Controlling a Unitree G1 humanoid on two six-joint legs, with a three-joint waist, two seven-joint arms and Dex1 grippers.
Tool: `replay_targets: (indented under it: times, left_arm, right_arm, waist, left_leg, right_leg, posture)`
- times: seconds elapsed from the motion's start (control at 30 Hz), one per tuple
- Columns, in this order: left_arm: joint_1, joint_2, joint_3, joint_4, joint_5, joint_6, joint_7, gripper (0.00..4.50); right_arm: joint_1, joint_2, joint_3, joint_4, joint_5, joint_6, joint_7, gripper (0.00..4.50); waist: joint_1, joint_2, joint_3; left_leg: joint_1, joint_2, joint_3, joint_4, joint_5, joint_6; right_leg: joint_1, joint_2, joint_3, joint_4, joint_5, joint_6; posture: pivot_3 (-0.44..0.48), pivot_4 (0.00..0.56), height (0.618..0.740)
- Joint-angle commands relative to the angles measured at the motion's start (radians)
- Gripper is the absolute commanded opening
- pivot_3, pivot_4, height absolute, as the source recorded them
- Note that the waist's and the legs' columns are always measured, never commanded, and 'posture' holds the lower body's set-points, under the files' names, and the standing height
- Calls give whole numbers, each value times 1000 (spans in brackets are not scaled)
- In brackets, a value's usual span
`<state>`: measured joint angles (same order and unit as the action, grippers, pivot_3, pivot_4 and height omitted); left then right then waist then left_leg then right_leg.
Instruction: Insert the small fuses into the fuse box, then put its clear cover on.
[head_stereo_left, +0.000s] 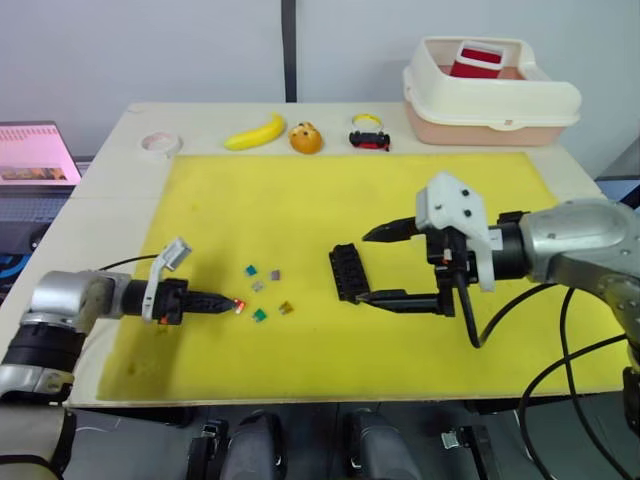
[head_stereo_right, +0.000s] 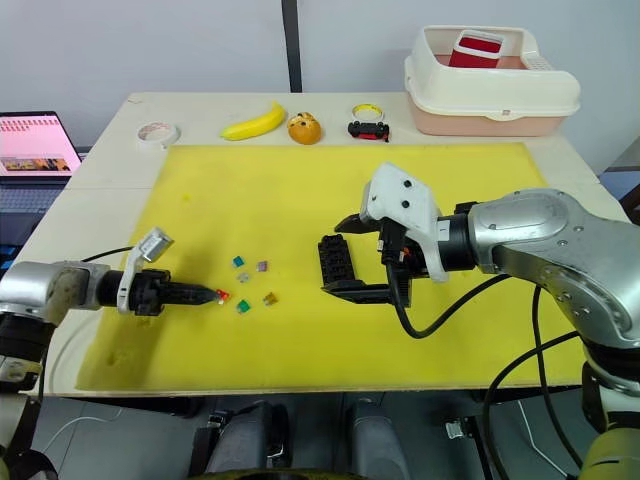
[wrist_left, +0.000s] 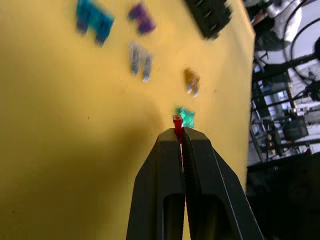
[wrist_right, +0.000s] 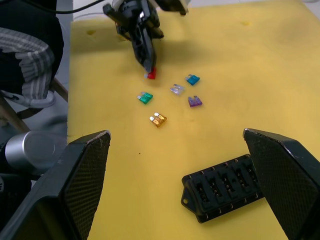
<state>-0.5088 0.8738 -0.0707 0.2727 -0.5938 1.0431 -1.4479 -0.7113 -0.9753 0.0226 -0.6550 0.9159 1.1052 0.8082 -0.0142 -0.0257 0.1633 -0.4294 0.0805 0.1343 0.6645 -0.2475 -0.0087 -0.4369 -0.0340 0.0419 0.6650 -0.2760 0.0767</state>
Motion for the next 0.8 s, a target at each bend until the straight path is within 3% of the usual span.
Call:
replay_targets:
  times: [0.03, 0.13, 0.3, 0.53, 0.8]
  left_arm:
    - [-35, 16, 83, -56, -62, 34, 17, 24]
    - [-67, -5, 130, -123, -106, 35, 39, 24]
    - [-246, -126, 178, -202, -192, 50, 129, 24]
    - [-411, -235, 120, -217, -222, -9, 105, 24]
    - [-446, -265, 78, -196, -215, -45, 59, 24]
  right_arm:
    - [14, 10, -62, -16, 34, 3, -29, 4500]
    - [40, 69, -128, 14, 136, 40, -107, 4500]
    - [34, 207, -227, 123, 474, 76, -404, 4500]
    - [-17, 219, -171, 178, 722, 28, -695, 4500]
    - [-61, 189, -106, 191, 827, -26, -830, 4500]
  waist:
    - [1, 0, 0]
    - [0, 0, 0]
    - [6, -1, 0]
    - [-6, -1, 0]
    - [-5, -1, 0]
  left_leg:
    - [0, 0, 0, 0, 0, 0]
    - [0, 0, 0, 0, 0, 0]
    - [-1, -1, -1, 1, 0, 0]
    - [0, 0, -2, 1, 0, 0]
    - [0, 1, -2, 0, 0, 0]
  right_leg:
    - [0, 0, 0, 0, 0, 0]
    - [0, 0, 0, 0, 0, 0]
    - [3, 0, -1, 0, 0, 1]
    - [2, 3, 0, 0, 2, 4]
    - [2, 4, 0, 0, 2, 4]
  posture:
    - [0, 150, 739]
    - [0, 150, 739]
    - [0, 150, 739]
    - [0, 150, 739]
    - [0, 150, 739]
